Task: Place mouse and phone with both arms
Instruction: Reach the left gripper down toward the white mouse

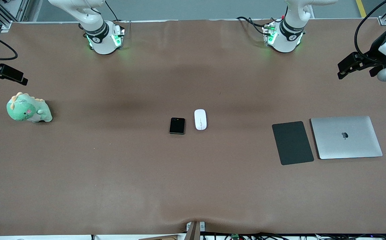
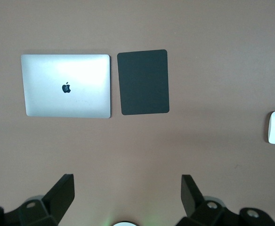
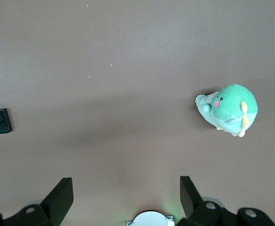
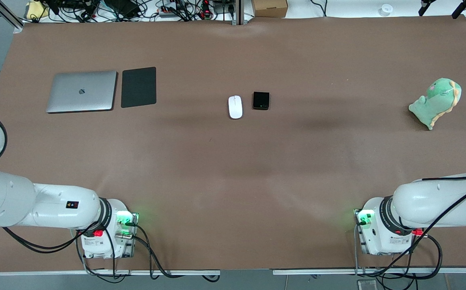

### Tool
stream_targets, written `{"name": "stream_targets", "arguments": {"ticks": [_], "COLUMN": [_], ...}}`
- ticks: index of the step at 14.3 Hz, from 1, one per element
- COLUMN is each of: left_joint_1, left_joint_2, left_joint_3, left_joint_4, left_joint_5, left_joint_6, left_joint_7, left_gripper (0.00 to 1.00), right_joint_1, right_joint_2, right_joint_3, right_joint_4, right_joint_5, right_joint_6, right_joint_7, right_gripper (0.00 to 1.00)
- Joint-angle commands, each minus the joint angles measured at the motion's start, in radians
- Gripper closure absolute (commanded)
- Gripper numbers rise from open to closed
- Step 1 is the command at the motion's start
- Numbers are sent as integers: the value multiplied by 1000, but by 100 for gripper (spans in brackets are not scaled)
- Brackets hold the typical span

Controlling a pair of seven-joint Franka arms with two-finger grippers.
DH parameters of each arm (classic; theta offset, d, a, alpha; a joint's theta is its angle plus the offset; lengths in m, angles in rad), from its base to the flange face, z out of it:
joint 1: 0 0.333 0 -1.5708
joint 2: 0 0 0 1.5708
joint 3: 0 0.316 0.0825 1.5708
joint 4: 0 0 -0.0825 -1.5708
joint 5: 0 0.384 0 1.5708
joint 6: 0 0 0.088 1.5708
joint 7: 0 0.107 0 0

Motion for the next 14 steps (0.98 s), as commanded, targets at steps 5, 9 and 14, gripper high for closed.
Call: {"name": "stream_targets", "arguments": {"ticks": [5,9,14], "left_joint_1": [6,-35,-69], "left_joint_2": [2,89,224], "left_joint_3": [-1,-24,-108], "left_joint_4": [12,34,25], "left_joint_5": [-19,-26,-23], "left_joint_6": [-10,-1,128], "left_joint_7": [11,-18,-135], "left_gripper": [0,0,0], "right_joint_1": [-11,-13,-18], "right_joint_2": [-6,-3,17], "right_joint_3": [4,6,4], "right_joint_4": [-3,-3,5], "right_joint_5": [15,16,16], "right_joint_6": [5,6,3], "right_joint_7": [-9,-8,-6], "right_gripper": [0,0,0]}}
